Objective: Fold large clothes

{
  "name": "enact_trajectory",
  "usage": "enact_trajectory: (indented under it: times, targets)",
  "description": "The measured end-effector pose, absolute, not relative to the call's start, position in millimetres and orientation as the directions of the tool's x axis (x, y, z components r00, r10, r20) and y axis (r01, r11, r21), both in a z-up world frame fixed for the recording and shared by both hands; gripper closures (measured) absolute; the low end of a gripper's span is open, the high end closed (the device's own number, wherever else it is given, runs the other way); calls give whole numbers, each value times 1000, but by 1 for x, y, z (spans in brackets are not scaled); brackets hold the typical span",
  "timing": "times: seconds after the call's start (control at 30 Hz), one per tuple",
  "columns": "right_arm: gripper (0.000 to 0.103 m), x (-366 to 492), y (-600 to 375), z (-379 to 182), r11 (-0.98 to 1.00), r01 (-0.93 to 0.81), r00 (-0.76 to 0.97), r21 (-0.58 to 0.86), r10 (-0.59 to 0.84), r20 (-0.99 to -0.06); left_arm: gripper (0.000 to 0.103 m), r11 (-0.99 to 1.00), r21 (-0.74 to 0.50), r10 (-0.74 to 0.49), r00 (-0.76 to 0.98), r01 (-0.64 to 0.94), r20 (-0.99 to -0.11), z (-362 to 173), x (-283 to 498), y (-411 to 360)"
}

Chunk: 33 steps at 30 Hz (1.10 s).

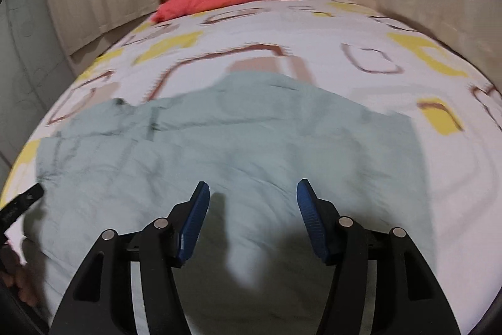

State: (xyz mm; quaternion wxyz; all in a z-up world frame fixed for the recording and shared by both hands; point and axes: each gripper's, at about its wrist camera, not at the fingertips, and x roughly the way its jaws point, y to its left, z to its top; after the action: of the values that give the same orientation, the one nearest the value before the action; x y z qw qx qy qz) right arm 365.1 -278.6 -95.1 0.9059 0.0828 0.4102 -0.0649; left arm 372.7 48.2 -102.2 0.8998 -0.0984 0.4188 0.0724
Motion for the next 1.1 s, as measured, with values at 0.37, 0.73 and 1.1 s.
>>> enact_trajectory:
  times: [0.37, 0.73, 1.1]
  targets:
    - [44, 369, -283, -114, 977, 179, 621, 114, -22, -784, 24, 976, -72, 71, 617, -203, -784, -111, 372, 44]
    - [34, 279, -311, -83, 963, 222, 644, 150, -30, -764, 24, 968, -108, 60, 621, -228, -781, -88, 292, 59]
    - [34, 173, -349, -87, 942, 287, 627, 173, -48, -778, 24, 954, -134, 60, 608, -269, -791, -91, 206, 78]
